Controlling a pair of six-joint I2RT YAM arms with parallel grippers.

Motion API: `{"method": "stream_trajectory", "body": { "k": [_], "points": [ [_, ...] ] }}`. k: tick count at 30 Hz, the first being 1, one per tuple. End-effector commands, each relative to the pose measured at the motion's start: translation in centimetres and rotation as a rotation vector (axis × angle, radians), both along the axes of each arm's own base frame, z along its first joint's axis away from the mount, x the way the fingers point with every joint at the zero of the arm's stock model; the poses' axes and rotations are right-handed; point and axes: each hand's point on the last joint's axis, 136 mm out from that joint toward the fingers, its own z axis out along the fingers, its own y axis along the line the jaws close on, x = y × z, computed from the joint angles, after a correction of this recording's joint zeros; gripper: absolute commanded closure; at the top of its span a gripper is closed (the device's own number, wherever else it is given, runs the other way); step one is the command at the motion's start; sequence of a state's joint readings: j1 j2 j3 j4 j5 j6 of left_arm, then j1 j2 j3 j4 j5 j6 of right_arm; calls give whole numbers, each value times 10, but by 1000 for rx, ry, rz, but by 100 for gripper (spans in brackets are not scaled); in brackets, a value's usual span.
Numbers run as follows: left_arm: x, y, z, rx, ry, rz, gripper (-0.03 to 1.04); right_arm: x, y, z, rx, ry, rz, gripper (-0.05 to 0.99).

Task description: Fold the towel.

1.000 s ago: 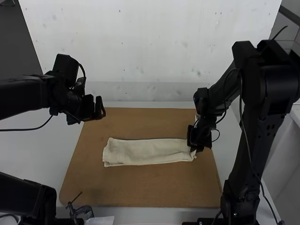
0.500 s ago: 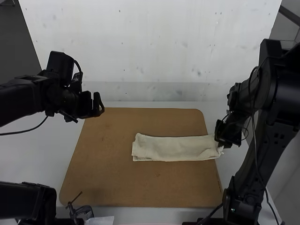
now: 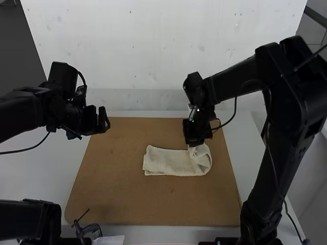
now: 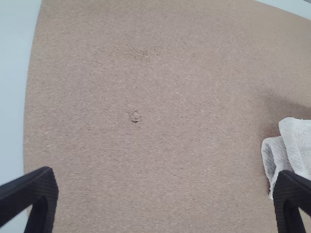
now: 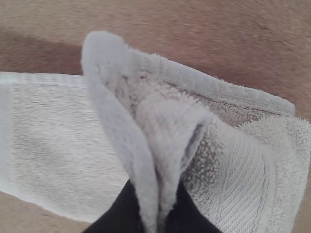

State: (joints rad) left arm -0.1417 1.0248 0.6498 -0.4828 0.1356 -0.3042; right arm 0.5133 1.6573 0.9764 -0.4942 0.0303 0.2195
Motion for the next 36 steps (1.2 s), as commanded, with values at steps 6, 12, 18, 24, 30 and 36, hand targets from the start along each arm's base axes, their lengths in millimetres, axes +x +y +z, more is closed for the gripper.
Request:
{"method": "stream_trajectory", "body": {
  "k": [6,12,18,24,30,36],
  "points": [
    [-7,33,2,36,-33,38,1,-11,74,-11,-62,-4,43,92],
    [-10,33,-1,41,-34,31,1,-13,109,-10,-65,-2,87,92],
    [-15,32,-9,41,-16,22,1,-8,129,-11,-81,-12,99,92],
    [-17,31,-15,40,-7,21,1,-11,138,-19,-94,4,106,92],
    [-17,31,-17,37,-10,19,1,-6,143,-3,-40,-10,86,46],
    [-17,30,-11,32,-31,16,1,9,135,50,40,-76,46,53]
  ]
}}
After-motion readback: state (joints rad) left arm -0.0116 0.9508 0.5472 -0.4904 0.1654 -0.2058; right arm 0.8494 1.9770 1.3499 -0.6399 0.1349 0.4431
